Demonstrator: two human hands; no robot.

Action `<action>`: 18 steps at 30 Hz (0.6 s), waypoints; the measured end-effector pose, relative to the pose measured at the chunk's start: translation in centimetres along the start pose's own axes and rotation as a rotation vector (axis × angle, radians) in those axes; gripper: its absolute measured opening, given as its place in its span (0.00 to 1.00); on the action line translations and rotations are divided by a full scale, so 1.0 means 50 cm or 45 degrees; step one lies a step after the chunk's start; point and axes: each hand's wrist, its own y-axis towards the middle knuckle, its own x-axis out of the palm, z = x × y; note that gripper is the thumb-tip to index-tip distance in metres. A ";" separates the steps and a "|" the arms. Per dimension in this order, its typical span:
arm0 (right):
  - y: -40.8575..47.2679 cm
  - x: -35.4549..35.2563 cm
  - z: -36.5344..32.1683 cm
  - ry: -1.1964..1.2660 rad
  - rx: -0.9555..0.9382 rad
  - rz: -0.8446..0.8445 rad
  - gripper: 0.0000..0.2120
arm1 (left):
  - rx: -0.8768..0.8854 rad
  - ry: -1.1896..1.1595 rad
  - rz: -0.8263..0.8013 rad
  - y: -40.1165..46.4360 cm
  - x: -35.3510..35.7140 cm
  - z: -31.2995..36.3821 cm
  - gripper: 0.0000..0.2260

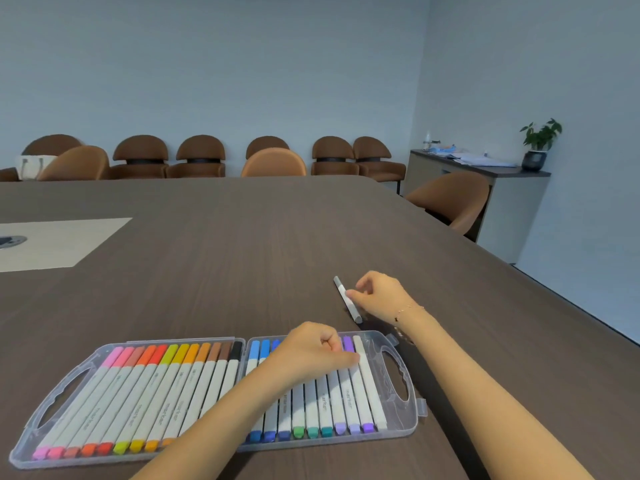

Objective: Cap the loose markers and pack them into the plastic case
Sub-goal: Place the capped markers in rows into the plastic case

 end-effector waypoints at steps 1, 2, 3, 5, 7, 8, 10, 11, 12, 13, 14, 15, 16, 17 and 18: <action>0.024 0.019 -0.005 -0.082 0.048 -0.027 0.15 | -0.003 -0.043 0.035 0.005 -0.009 -0.005 0.15; 0.045 0.037 -0.010 -0.140 0.090 -0.076 0.15 | -0.005 -0.063 0.056 0.009 -0.016 -0.010 0.14; 0.059 0.050 -0.015 -0.181 0.119 -0.117 0.14 | -0.008 -0.069 0.071 0.011 -0.023 -0.014 0.14; 0.070 0.055 -0.027 -0.236 0.136 -0.153 0.12 | -0.015 -0.069 0.105 0.016 -0.035 -0.025 0.14; 0.059 0.037 -0.038 -0.204 0.130 -0.147 0.11 | -0.005 -0.067 0.137 0.019 -0.044 -0.032 0.14; 0.041 0.021 -0.041 -0.116 0.143 -0.162 0.12 | 0.013 -0.072 0.146 0.019 -0.048 -0.033 0.14; -0.008 -0.018 -0.031 0.143 0.183 -0.273 0.21 | 0.062 -0.071 0.139 0.017 -0.052 -0.030 0.13; -0.043 -0.039 -0.023 0.272 0.194 -0.375 0.30 | 0.089 -0.060 0.132 0.015 -0.052 -0.025 0.13; -0.078 -0.059 -0.015 0.385 0.205 -0.486 0.37 | 0.113 -0.047 0.127 0.013 -0.050 -0.020 0.13; -0.113 -0.076 -0.010 0.535 0.218 -0.584 0.40 | 0.131 -0.032 0.122 0.011 -0.047 -0.016 0.13; -0.140 -0.087 -0.003 0.688 0.229 -0.645 0.39 | 0.143 -0.015 0.111 0.009 -0.044 -0.012 0.12; -0.162 -0.093 0.003 0.811 0.232 -0.653 0.36 | 0.152 0.002 0.090 0.007 -0.040 -0.010 0.12; -0.177 -0.096 0.010 0.862 0.220 -0.624 0.33 | 0.161 0.019 0.058 0.005 -0.035 -0.009 0.12; -0.184 -0.094 0.016 0.872 0.210 -0.570 0.31 | 0.170 0.036 0.026 0.003 -0.029 -0.009 0.12; -0.187 -0.090 0.023 0.820 0.181 -0.507 0.30 | 0.182 0.056 0.000 0.000 -0.022 -0.010 0.12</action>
